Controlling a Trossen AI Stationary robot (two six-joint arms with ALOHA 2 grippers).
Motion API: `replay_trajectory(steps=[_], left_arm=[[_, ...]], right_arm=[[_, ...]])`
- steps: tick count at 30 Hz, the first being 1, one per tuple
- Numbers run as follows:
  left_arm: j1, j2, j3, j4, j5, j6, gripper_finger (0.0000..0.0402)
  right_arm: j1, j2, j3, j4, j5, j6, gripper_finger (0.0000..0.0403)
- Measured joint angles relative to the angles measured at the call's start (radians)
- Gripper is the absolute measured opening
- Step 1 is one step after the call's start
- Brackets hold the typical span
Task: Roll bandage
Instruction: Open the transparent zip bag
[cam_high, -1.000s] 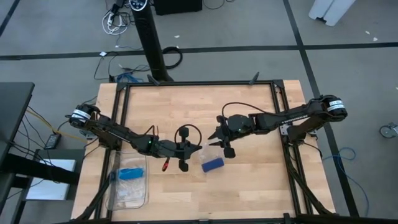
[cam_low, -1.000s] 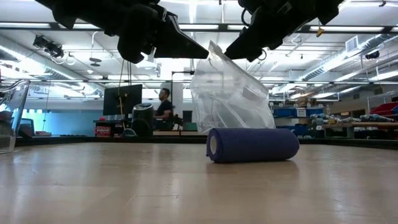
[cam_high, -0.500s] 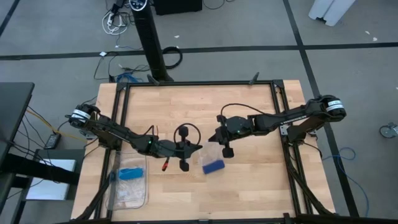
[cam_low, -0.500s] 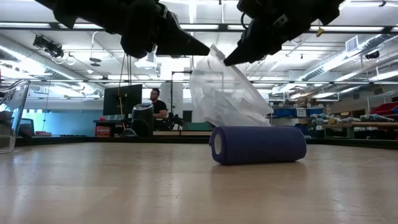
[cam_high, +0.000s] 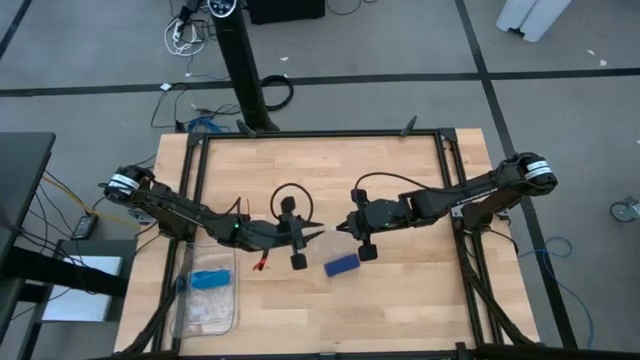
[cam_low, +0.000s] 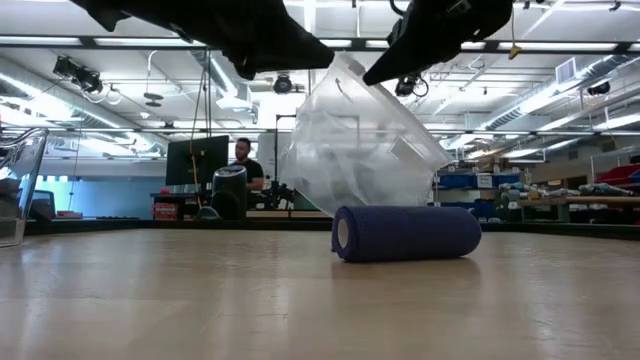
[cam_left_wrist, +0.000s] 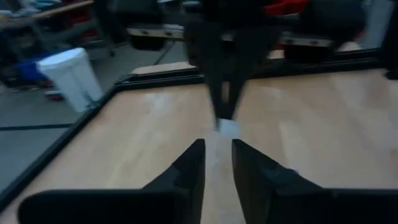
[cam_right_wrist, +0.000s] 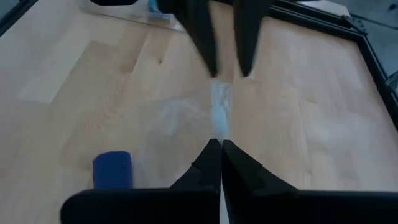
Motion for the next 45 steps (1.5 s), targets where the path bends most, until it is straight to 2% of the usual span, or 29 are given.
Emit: replay_trajectory(steps=[5,11,16,21,25,45], left_arm=[[0.0,0.0,0.0,-0.006,0.083,-0.025,0.0121],[0.0,0.0,0.027,-0.016,0.08,-0.028,0.0139],[0.001,0.0,0.111,-0.126,0.071,-0.028,0.0118],[0.001,0.003,0.182,-0.289,0.071,-0.044,0.0062],[0.002,0.004,0.185,-0.309,0.07,-0.051,0.0028],[0.007,0.004,0.186,-0.348,0.07,-0.078,0.0054]], right_arm=[[0.008,0.0,0.039,-0.018,0.003,-0.006,0.0001],[0.007,0.0,0.055,-0.025,0.004,-0.008,0.0001],[0.008,0.0,0.055,-0.035,0.003,-0.006,0.0001],[0.008,0.0,0.055,-0.035,0.003,-0.006,0.0001],[0.008,0.0,0.055,-0.036,-0.001,-0.004,0.0001],[0.008,0.0,0.054,-0.034,-0.001,-0.002,0.0001]])
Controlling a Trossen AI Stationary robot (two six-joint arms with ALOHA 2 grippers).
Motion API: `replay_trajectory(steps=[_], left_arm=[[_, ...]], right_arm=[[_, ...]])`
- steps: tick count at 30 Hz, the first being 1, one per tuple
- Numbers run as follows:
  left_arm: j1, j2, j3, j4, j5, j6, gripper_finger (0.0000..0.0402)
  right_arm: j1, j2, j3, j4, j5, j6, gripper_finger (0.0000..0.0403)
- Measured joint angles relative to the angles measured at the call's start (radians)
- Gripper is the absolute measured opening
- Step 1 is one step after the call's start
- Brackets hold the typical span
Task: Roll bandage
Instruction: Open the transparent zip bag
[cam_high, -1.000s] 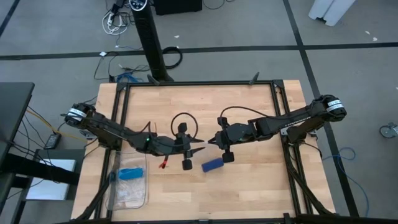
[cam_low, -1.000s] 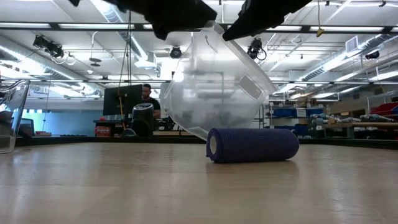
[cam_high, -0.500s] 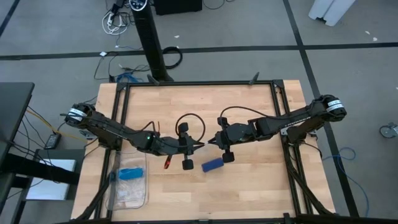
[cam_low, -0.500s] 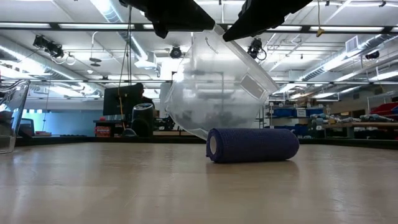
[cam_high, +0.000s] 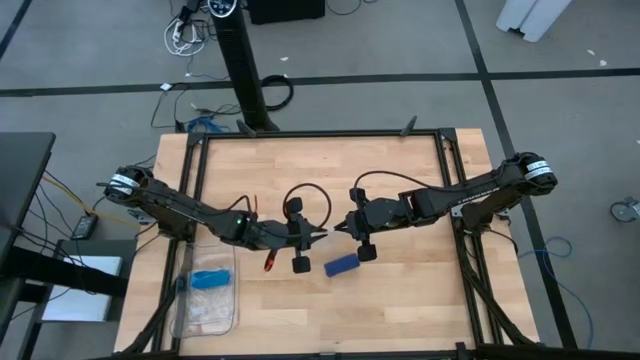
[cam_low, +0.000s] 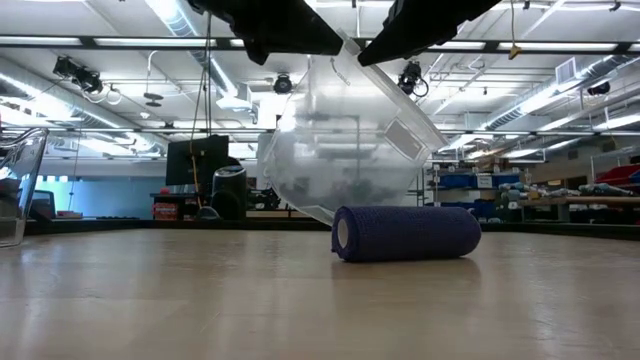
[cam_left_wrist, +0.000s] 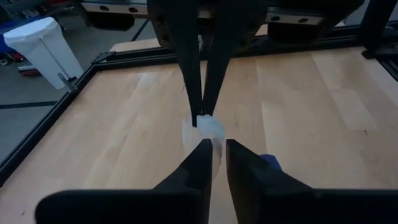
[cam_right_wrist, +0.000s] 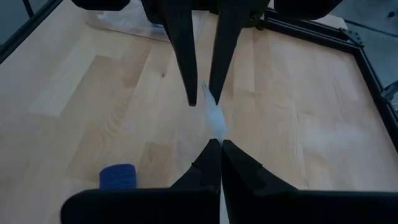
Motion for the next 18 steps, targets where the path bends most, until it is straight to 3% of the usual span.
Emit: replay_trajectory(steps=[6,12,18], left_arm=[[0.011,0.0,0.0,0.0,0.001,-0.001,0.0062],[0.01,0.0,0.0,-0.014,0.002,0.036,0.0013],[0.007,0.0,0.0,-0.015,-0.005,0.132,0.0004]], right_arm=[[0.0,0.0,0.0,0.0,0.0,0.0,0.0001],[0.0,0.0,0.0,0.0,0.0,0.005,0.0002],[0.015,-0.016,-0.001,-0.016,0.052,0.057,0.0035]])
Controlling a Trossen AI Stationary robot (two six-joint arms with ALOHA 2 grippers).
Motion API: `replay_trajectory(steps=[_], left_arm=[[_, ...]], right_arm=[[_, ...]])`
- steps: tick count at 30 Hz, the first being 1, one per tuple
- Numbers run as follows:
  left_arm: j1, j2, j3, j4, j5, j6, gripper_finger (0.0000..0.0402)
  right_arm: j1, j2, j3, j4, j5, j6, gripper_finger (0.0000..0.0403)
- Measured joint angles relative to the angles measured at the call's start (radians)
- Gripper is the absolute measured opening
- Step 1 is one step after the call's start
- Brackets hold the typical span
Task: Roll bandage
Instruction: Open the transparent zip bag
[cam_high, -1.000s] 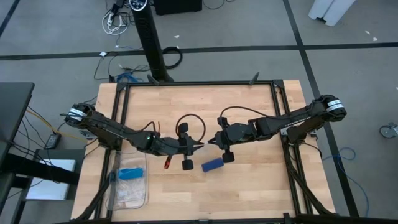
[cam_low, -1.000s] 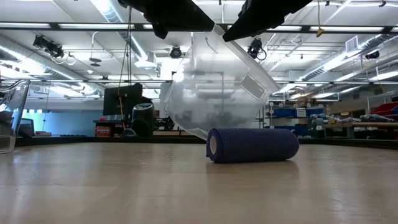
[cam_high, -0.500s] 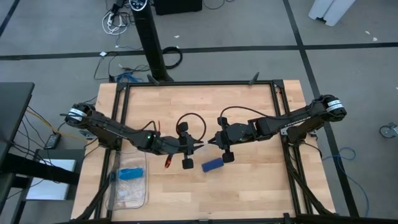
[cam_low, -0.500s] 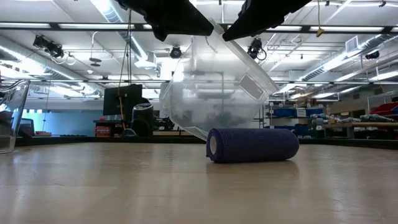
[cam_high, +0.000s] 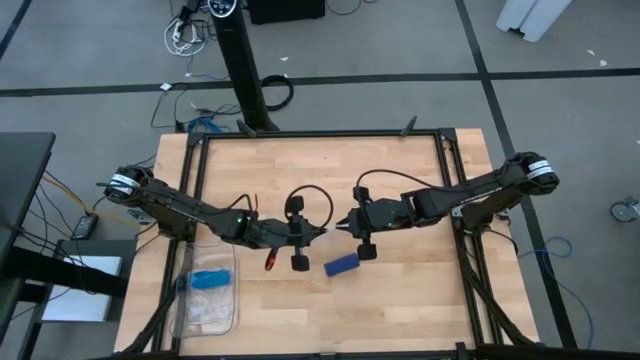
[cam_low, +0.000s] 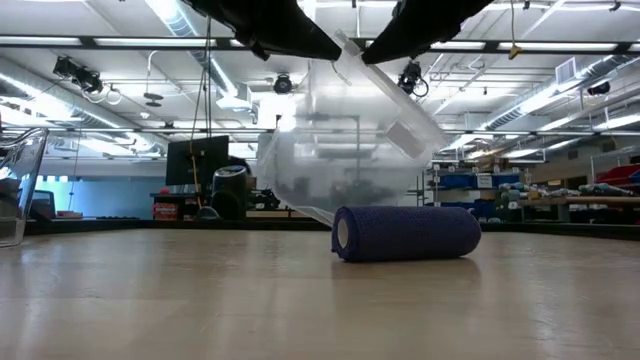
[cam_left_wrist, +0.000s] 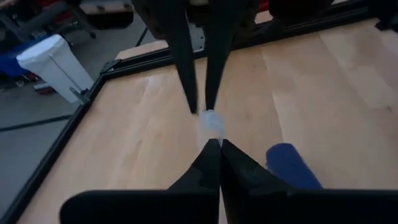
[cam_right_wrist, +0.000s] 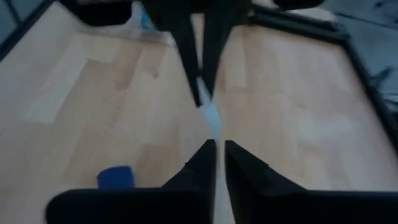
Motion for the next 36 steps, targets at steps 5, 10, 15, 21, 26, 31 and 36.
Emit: replay_trajectory(steps=[5,10,15,21,26,31,36], left_arm=[[-0.002,0.0,0.0,0.001,-0.005,0.031,0.0003],[-0.002,0.0,0.0,0.011,-0.006,0.028,0.0002],[-0.001,0.0,0.0,0.041,-0.008,0.002,0.0001],[0.0,0.0,0.0,0.047,-0.02,-0.019,0.0001],[0.001,0.0,0.0,0.074,-0.024,-0.02,0.0001],[0.001,0.0,0.0,0.082,-0.024,-0.019,0.0],[0.001,0.0,0.0,0.092,-0.024,-0.018,0.0]], right_arm=[[0.029,-0.021,0.0,0.023,0.049,0.004,0.009],[0.036,-0.023,0.0,0.034,0.032,0.016,0.0116],[0.036,-0.023,0.0,0.043,0.018,0.042,0.0118],[0.036,-0.023,0.0,0.052,0.016,0.054,0.0116],[0.033,-0.023,0.0,0.067,0.009,0.055,0.0103],[0.022,-0.023,0.0,0.066,0.008,0.067,0.0088],[0.015,-0.023,0.0,0.065,0.006,0.07,0.0068]])
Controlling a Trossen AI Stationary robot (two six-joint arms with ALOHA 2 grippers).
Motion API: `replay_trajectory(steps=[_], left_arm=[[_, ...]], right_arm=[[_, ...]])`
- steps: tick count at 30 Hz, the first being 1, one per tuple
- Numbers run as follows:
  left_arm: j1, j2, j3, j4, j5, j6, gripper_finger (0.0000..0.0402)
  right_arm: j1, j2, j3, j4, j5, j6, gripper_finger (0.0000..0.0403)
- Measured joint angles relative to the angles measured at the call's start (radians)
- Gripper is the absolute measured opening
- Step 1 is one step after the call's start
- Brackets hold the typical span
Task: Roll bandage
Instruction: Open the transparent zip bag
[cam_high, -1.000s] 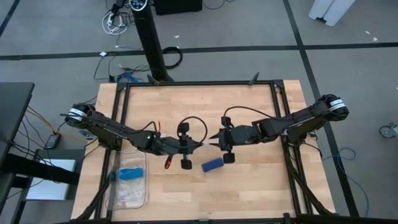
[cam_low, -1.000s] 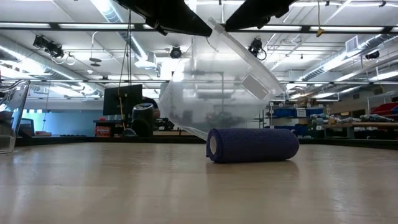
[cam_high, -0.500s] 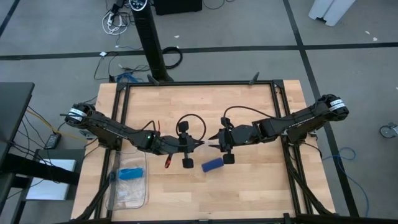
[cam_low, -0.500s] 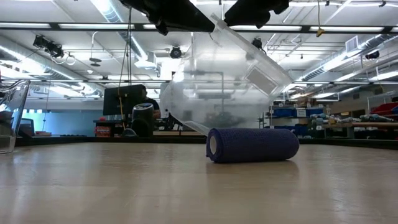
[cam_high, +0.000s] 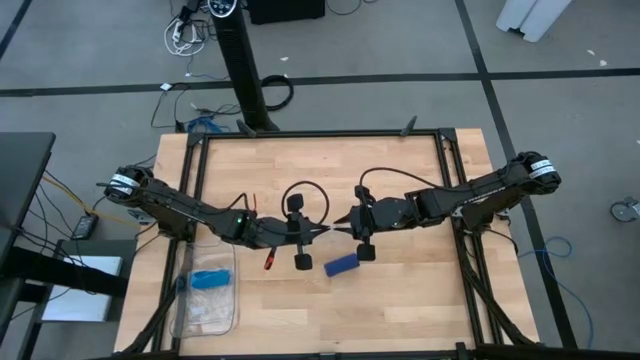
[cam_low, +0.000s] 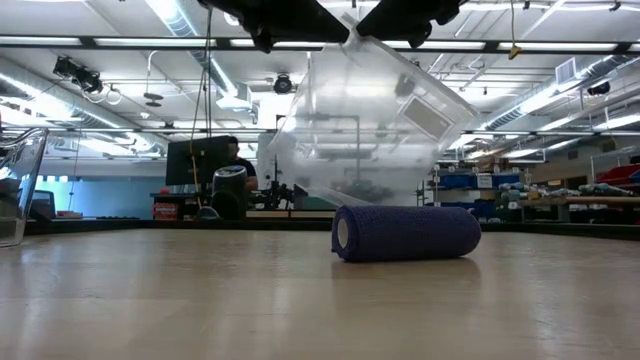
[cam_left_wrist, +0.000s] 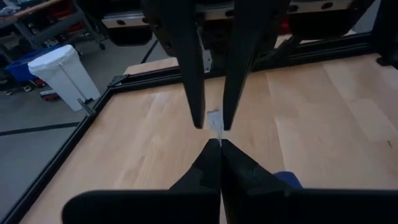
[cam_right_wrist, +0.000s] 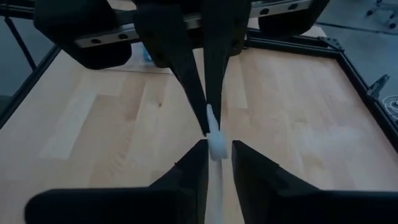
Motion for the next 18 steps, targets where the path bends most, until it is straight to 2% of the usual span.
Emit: replay_trajectory(steps=[7,18], left_arm=[[0.0,0.0,0.0,0.005,0.0,0.001,0.0],[0.0,0.0,0.0,0.016,-0.008,0.017,0.0]], right_arm=[[0.0,0.0,0.0,-0.005,-0.004,-0.01,0.0013],[0.022,0.0,0.003,-0.079,0.022,0.018,0.0014]])
